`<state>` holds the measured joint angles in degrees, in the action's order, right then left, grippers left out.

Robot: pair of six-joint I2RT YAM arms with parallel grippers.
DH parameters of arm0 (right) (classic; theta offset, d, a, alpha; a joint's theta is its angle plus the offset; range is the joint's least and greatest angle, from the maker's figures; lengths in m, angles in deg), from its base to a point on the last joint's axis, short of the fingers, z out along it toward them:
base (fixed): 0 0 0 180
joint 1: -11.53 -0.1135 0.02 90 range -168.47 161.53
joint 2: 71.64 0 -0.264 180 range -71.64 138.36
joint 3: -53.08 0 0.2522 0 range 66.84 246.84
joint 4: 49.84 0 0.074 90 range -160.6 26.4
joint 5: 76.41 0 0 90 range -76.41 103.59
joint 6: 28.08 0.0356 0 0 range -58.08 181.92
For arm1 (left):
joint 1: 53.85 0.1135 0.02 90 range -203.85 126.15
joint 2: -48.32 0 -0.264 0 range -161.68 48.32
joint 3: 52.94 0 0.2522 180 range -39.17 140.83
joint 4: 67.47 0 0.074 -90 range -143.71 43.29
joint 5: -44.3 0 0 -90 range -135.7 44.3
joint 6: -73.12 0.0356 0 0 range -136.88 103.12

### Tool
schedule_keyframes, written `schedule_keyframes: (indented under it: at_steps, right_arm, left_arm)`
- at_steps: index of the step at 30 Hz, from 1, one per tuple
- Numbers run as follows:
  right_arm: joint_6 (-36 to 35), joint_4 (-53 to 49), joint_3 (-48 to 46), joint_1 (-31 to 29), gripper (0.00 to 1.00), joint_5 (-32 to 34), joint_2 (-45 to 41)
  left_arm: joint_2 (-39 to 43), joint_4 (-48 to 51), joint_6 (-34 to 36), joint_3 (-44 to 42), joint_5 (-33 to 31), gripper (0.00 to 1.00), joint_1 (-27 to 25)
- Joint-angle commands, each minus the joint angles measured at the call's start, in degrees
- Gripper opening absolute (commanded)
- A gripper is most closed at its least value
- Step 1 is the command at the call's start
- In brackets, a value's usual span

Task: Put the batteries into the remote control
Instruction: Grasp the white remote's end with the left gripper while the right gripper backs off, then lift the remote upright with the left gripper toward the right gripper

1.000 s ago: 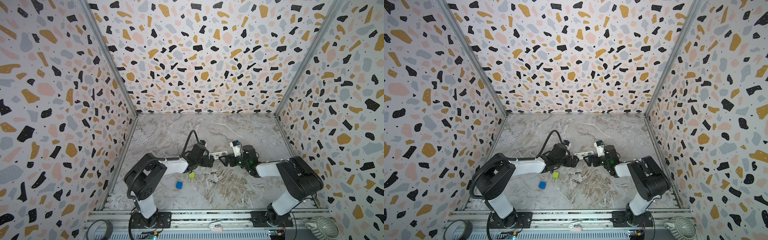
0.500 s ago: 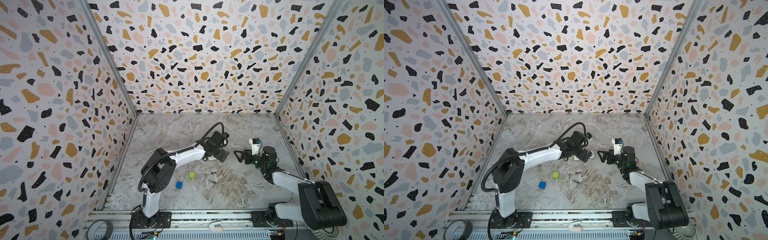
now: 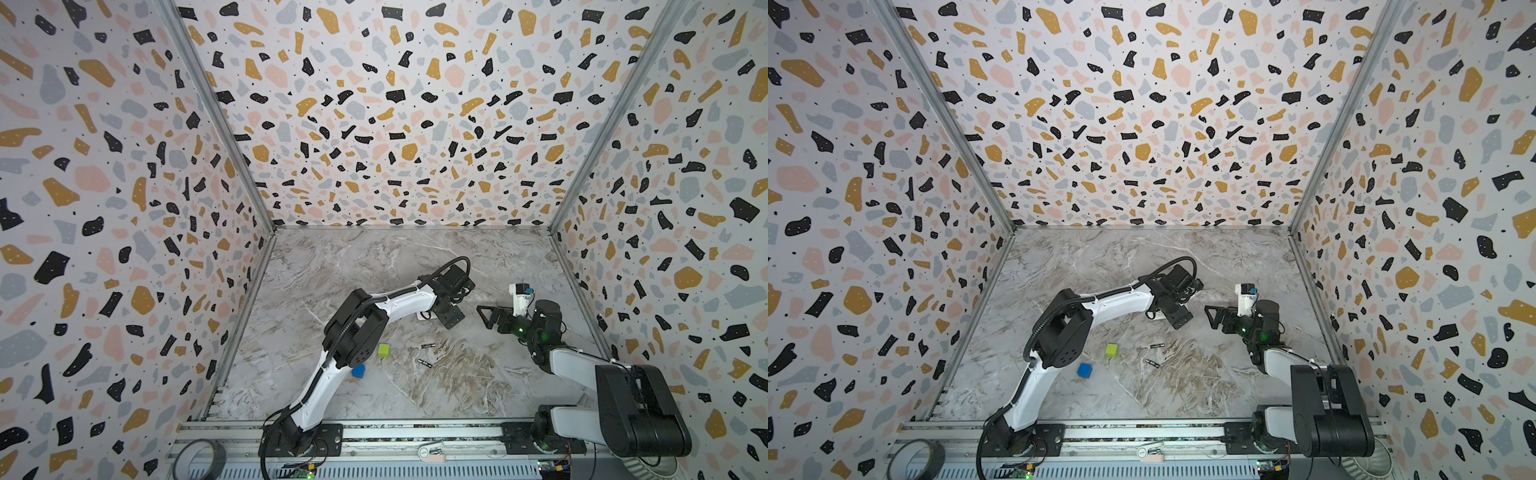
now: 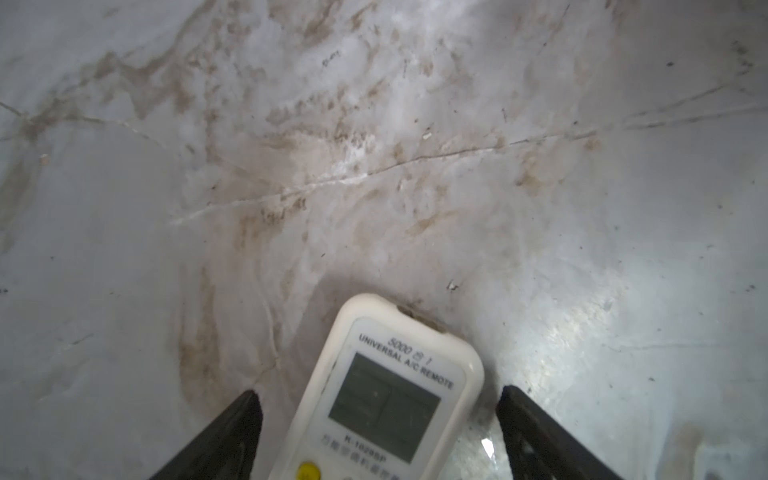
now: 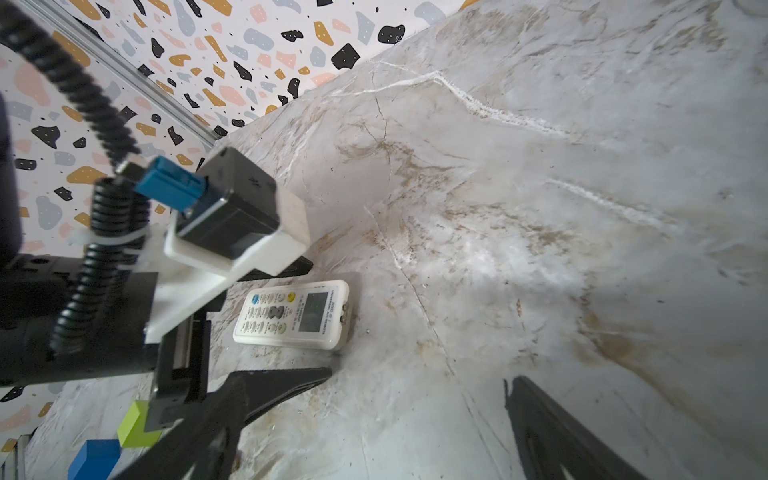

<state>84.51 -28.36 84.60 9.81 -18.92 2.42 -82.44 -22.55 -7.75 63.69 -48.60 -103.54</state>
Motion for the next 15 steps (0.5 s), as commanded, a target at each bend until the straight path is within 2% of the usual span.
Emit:
schedule_keyframes:
  at_steps: [1,4,15]
  right_arm:
    - [0.25,0.79,0.07,0.38,1.00,-0.55,-2.02]
    - [0.00,0.58,-0.15,0.32,0.99,0.12,-2.62]
    - [0.11,0.53,-0.02,0.36,0.96,0.18,-2.94]
  left_arm:
    - [-1.36,3.45,2.25,2.48,-1.78,0.89,-0.27]
    - [-2.49,3.72,2.71,3.66,-2.37,0.86,-0.31]
    - [-4.48,5.71,3.66,5.68,-1.43,0.62,-0.28]
